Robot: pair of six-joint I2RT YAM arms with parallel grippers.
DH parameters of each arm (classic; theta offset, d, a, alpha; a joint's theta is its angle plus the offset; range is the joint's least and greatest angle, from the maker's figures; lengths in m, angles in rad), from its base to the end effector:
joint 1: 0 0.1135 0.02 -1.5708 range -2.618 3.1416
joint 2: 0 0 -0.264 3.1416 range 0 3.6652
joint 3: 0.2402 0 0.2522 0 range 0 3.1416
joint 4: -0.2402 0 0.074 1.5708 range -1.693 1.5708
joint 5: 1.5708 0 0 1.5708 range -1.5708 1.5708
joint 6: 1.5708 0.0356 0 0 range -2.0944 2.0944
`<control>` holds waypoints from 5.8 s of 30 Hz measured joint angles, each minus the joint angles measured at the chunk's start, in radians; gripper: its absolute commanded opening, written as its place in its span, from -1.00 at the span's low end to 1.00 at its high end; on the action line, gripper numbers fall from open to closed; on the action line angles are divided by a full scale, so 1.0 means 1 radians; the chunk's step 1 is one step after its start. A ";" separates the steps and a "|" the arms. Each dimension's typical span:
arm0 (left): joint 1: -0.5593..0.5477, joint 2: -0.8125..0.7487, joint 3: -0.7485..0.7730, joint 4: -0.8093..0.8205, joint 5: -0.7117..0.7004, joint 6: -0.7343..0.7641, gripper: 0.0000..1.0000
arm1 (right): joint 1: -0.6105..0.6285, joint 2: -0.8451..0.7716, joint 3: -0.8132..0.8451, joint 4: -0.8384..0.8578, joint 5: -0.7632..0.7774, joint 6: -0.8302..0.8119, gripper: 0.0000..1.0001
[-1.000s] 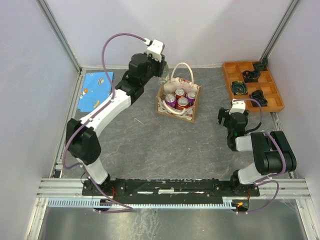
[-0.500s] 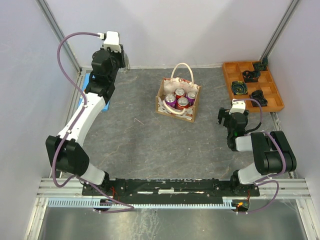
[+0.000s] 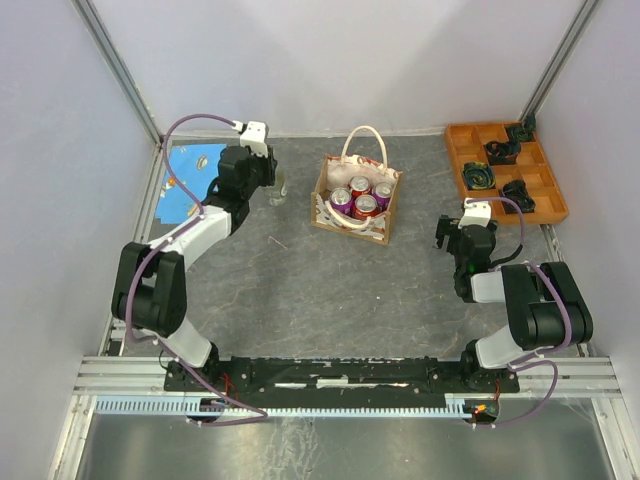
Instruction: Take the beverage out of the canvas bag
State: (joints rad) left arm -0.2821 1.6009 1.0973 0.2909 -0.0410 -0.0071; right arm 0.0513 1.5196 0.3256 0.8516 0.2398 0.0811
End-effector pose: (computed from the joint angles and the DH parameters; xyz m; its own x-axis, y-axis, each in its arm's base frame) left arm 0.3640 -0.1040 0.2886 -0.2044 0.0519 -0.9775 0.2382 0.9712 0.0017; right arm 0.2548 0.0046 0.1350 -0.3201 0.0624 -0.9453 0.2002 0.9797 -0.0032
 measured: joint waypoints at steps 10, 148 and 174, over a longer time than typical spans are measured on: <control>0.000 0.107 -0.046 0.154 0.049 -0.019 -0.94 | 0.000 0.000 0.000 0.000 0.000 0.000 0.99; -0.309 0.652 0.966 -1.113 0.283 0.491 -0.94 | 0.000 0.000 0.000 0.000 0.000 0.000 0.99; -0.291 0.353 1.189 -1.173 0.097 0.400 -0.94 | 0.000 0.000 0.000 0.000 0.000 0.000 0.99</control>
State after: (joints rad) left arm -0.5728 1.9541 2.2864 -0.8818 0.0563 0.3931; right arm 0.0513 1.5196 0.3260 0.8520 0.2394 0.0811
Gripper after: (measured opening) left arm 0.725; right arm 0.992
